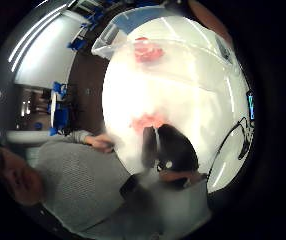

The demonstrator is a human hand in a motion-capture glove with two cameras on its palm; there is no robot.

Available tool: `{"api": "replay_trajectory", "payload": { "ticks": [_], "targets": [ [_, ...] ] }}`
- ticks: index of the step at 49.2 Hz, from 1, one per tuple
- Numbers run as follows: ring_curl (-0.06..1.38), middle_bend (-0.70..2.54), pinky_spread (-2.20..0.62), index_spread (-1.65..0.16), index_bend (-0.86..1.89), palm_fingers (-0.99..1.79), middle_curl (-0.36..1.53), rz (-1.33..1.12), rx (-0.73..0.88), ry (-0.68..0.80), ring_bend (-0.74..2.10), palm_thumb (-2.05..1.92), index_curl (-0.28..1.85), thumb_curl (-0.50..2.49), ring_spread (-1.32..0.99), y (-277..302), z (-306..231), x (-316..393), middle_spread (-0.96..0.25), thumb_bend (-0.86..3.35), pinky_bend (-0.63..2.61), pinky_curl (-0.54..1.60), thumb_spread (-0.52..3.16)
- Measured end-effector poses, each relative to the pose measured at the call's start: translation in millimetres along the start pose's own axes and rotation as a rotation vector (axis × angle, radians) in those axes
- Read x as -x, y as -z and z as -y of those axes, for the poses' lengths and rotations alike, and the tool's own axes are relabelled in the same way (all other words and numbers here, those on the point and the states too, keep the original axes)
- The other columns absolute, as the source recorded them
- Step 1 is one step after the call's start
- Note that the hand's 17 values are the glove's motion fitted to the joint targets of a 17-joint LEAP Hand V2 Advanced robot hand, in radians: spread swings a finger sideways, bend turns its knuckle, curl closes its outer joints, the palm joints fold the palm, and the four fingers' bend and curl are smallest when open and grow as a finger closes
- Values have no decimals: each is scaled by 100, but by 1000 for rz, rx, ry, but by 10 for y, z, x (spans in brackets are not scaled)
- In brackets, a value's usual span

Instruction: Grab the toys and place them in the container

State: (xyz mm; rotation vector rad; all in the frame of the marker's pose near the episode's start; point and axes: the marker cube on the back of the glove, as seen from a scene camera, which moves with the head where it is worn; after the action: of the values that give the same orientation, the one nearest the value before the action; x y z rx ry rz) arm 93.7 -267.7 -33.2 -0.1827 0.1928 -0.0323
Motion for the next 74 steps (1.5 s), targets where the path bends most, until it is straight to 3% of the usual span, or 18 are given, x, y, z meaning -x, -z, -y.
{"api": "replay_trajectory", "payload": {
  "ticks": [9, 17, 25, 36, 42, 48, 54, 63, 68, 74],
  "targets": [
    [37, 19, 2, -39, 16, -1, 38, 74, 27, 110, 59, 11, 32, 43, -24, -524, -339, 440, -22, -1, 92, 37, 143],
    [36, 19, 2, -39, 16, -1, 37, 84, 86, 71, 59, 13, 32, 41, -24, -1047, -532, 683, -21, 0, 93, 37, 143],
    [36, 19, 1, -39, 16, 0, 37, 78, 107, 54, 59, 15, 32, 39, -24, -1190, -484, 667, -21, 0, 94, 37, 143],
    [37, 17, 0, -39, 12, 2, 36, -65, 240, -32, 66, 17, 30, 38, -26, -1781, -356, 719, -22, 0, 102, 38, 143],
    [43, 21, -20, -37, -4, 34, 35, -187, 241, -48, 103, 19, 17, 38, -35, -1825, -280, 801, -22, 0, 125, 40, 139],
    [49, 22, -27, -38, 3, 37, 37, -200, 228, -22, 116, 24, 13, 39, -36, -1827, -261, 820, -22, 1, 133, 43, 138],
    [50, 22, -31, -41, 9, 45, 38, -169, 149, -9, 120, 31, 11, 41, -36, -1839, -255, 854, -21, 4, 136, 43, 142],
    [47, 51, -37, -43, 17, 83, 47, -53, -40, 12, 116, 54, 10, 51, -38, -1808, -202, 811, -29, 12, 122, 37, 135],
    [45, 68, -38, -45, 36, 108, 53, 50, -29, 12, 110, 64, 16, 60, -40, -1696, -184, 696, -31, 14, 101, 33, 117],
    [48, 72, -39, -44, 43, 109, 57, 53, -27, 19, 108, 68, 22, 69, -41, -1559, -178, 689, -31, 13, 95, 33, 102]
  ]
}}
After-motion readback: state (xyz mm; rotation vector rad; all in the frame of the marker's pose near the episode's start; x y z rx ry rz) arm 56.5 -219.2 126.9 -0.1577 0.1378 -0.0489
